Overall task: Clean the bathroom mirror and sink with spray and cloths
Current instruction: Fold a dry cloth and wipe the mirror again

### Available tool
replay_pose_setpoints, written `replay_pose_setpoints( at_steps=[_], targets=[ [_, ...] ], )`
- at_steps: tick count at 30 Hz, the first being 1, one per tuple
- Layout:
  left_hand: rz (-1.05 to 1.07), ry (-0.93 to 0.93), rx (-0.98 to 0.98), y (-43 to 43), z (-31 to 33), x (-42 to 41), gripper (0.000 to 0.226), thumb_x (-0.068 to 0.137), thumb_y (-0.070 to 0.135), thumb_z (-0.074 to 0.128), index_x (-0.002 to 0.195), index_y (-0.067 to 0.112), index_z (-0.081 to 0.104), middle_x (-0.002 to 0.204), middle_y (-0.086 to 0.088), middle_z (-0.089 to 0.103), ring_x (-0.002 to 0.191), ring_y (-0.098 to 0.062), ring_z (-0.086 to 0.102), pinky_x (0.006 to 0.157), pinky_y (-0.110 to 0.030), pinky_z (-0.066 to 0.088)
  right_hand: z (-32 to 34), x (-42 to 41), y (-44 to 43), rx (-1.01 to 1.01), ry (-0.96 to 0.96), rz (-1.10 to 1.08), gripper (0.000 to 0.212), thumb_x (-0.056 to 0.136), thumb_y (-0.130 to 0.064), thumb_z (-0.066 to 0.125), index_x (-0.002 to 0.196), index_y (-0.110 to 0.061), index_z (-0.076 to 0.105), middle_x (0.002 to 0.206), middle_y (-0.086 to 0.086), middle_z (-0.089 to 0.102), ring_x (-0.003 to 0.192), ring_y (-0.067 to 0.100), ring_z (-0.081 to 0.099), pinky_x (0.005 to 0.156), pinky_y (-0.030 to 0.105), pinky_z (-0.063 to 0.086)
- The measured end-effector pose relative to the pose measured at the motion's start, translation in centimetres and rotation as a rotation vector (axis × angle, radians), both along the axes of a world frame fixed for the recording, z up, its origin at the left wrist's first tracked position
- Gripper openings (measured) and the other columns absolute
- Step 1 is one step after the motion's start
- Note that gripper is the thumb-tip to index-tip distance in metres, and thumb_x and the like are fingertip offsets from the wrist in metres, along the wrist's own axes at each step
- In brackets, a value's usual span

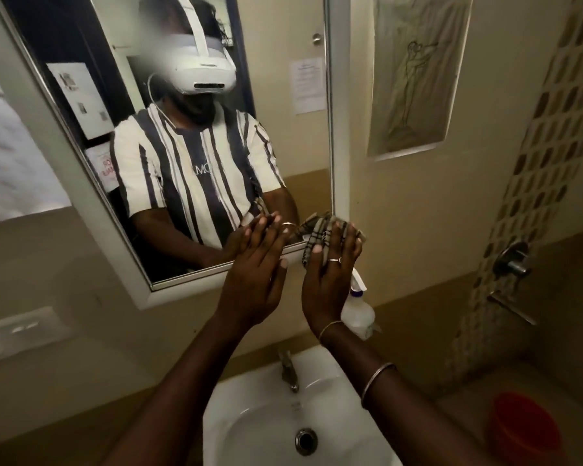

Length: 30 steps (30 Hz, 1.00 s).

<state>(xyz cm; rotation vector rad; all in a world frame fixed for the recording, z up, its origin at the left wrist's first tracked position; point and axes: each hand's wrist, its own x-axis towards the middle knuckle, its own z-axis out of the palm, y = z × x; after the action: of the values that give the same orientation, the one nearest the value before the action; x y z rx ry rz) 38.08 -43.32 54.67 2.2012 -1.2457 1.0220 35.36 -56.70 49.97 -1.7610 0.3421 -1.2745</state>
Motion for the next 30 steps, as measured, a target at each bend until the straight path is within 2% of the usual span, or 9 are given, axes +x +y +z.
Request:
replay_pose_setpoints(
  at_steps=[4, 8, 12, 15, 20, 24, 26, 28, 30],
  targets=[
    [-0.052, 0.066, -0.048, 2.2, -1.1, -0.4, 0.052, 0.104, 0.010, 0.049, 0.154, -0.001, 0.039, 0.166, -0.015, 0.030, 0.157, -0.031, 0.021, 0.125, -0.056, 0.023, 1.5, 0.8, 3.8, 0.262, -0.050, -0.009, 0.058, 0.107, -0.039, 0.039, 0.161, -0.026, 0.022, 0.172, -0.002, 0.004, 0.158, 0.013, -0.009, 0.129, 0.040, 0.006],
    [-0.067, 0.101, -0.073, 4.9, -1.9, -0.6, 0.049, 0.105, 0.010, 0.045, 0.152, -0.003, 0.041, 0.165, -0.016, 0.033, 0.157, -0.032, 0.024, 0.124, -0.058, 0.026, 1.7, 1.2, 8.1, 0.324, -0.083, 0.021, 0.060, 0.106, -0.047, 0.037, 0.160, -0.032, 0.015, 0.173, 0.000, 0.002, 0.159, 0.017, -0.005, 0.128, 0.037, 0.007],
    [-0.086, 0.160, -0.130, 7.6, -2.2, -0.8, 0.047, 0.105, 0.010, 0.043, 0.149, -0.005, 0.045, 0.161, -0.018, 0.038, 0.155, -0.032, 0.027, 0.126, -0.055, 0.024, 0.1, 2.0, 12.1, 0.125, 0.002, -0.003, 0.060, 0.108, -0.038, 0.038, 0.161, -0.017, 0.022, 0.171, 0.014, 0.011, 0.158, 0.035, 0.002, 0.127, 0.027, -0.008],
    [-0.065, 0.199, -0.217, 9.2, -2.8, -1.1, 0.045, 0.105, 0.010, 0.042, 0.147, -0.005, 0.047, 0.160, -0.018, 0.040, 0.154, -0.030, 0.031, 0.126, -0.051, 0.026, -1.0, 2.4, 13.7, 0.047, -0.014, -0.011, 0.058, 0.108, -0.030, 0.041, 0.160, -0.014, 0.023, 0.170, 0.018, 0.013, 0.157, 0.041, 0.002, 0.127, 0.030, -0.005],
    [0.037, 0.183, -0.436, 11.5, -5.9, -2.0, 0.041, 0.102, 0.004, 0.045, 0.141, -0.006, 0.054, 0.151, -0.020, 0.052, 0.146, -0.030, 0.046, 0.119, -0.047, 0.040, -3.0, 2.2, 15.5, -0.171, -0.072, 0.091, 0.062, 0.107, -0.020, 0.047, 0.162, -0.025, 0.019, 0.171, 0.008, 0.008, 0.157, 0.041, 0.000, 0.128, 0.047, 0.004],
    [0.109, 0.195, -0.650, 11.7, -9.3, -3.1, 0.036, 0.100, 0.004, 0.048, 0.131, -0.005, 0.064, 0.132, -0.016, 0.068, 0.127, -0.024, 0.065, 0.105, -0.042, 0.054, -5.4, 2.2, 15.6, -0.352, -0.115, 0.210, 0.052, 0.107, -0.018, 0.046, 0.157, -0.016, 0.030, 0.171, -0.001, 0.006, 0.156, 0.043, 0.004, 0.128, 0.048, 0.009],
    [0.161, 0.309, -0.813, 11.3, -10.8, -3.3, 0.031, 0.100, 0.004, 0.051, 0.125, 0.004, 0.069, 0.120, -0.009, 0.073, 0.114, -0.016, 0.070, 0.096, -0.037, 0.058, -6.6, 2.2, 15.6, -0.453, -0.122, 0.284, 0.054, 0.107, -0.020, 0.045, 0.159, -0.021, 0.029, 0.172, -0.004, 0.005, 0.156, 0.044, 0.005, 0.126, 0.054, 0.018],
    [0.200, 0.593, -1.078, 11.0, -11.5, -2.9, 0.028, 0.102, 0.007, 0.051, 0.121, 0.007, 0.071, 0.112, -0.007, 0.075, 0.107, -0.020, 0.071, 0.091, -0.041, 0.060, -7.4, 2.1, 15.6, -0.554, -0.135, 0.335, 0.059, 0.108, -0.021, 0.045, 0.162, -0.029, 0.022, 0.172, -0.005, 0.005, 0.156, 0.043, 0.006, 0.124, 0.059, 0.023],
    [0.114, 0.909, -1.317, 11.0, -11.6, -1.9, 0.029, 0.107, 0.008, 0.045, 0.124, 0.003, 0.067, 0.112, -0.008, 0.074, 0.108, -0.026, 0.070, 0.088, -0.034, 0.060, -8.1, 2.3, 15.7, -0.654, -0.151, 0.384, 0.059, 0.108, -0.021, 0.046, 0.162, -0.028, 0.020, 0.172, -0.004, 0.006, 0.157, 0.041, 0.005, 0.124, 0.059, 0.021]
  ],
)
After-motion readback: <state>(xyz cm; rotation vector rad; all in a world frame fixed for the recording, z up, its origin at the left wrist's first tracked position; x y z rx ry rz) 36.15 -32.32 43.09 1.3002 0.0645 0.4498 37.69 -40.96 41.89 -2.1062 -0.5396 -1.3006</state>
